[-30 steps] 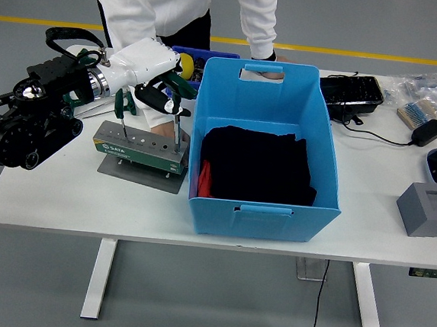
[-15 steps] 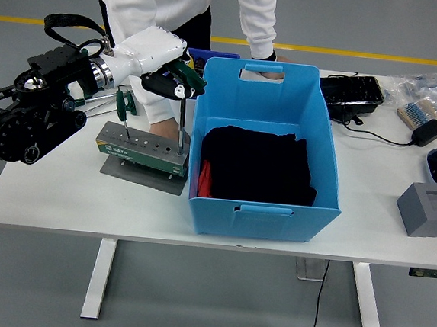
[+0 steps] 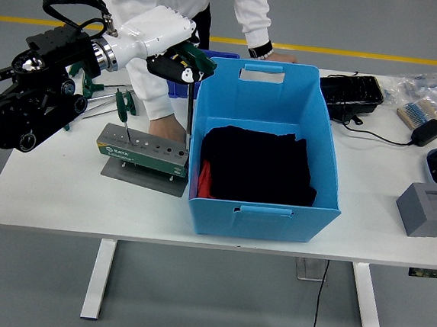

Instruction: Lift tool from toolbox,place it in box,lift tool from toolbox,place it in box

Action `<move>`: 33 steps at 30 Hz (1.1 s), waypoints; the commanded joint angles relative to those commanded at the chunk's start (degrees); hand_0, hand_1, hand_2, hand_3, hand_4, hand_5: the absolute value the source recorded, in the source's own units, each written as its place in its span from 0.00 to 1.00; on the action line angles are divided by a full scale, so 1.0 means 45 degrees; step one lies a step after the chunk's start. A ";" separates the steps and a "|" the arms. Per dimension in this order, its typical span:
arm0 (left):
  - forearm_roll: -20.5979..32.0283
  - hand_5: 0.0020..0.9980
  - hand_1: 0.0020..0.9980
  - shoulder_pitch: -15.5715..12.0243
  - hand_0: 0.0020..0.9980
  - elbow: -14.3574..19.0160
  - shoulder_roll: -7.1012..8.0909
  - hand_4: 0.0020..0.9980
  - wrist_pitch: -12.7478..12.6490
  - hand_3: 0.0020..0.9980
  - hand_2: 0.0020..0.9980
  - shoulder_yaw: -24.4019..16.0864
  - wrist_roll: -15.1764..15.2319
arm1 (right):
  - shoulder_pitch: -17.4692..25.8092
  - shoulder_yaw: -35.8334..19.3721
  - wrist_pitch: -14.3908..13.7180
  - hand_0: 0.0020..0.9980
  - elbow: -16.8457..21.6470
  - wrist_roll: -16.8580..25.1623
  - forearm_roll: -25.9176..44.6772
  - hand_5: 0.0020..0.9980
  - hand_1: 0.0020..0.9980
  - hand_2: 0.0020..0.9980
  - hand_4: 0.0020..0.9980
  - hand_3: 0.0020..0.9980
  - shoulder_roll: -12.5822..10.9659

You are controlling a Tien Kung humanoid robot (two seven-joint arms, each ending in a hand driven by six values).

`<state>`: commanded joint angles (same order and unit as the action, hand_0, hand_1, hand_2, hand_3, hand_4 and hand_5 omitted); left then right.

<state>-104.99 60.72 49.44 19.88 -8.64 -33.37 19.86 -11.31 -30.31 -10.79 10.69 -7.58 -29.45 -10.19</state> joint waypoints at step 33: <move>0.0761 0.59 0.00 0.1145 0.18 0.1528 -0.2277 0.59 -0.0196 0.01 0.03 0.1574 -0.0641 | -0.0281 0.0141 -0.0009 0.62 0.0003 0.0050 0.0125 0.69 0.60 0.67 0.83 0.57 -0.0150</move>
<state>-101.56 65.88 56.31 9.64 -9.52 -26.29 16.98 -12.57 -29.68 -10.84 10.71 -7.36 -28.89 -10.86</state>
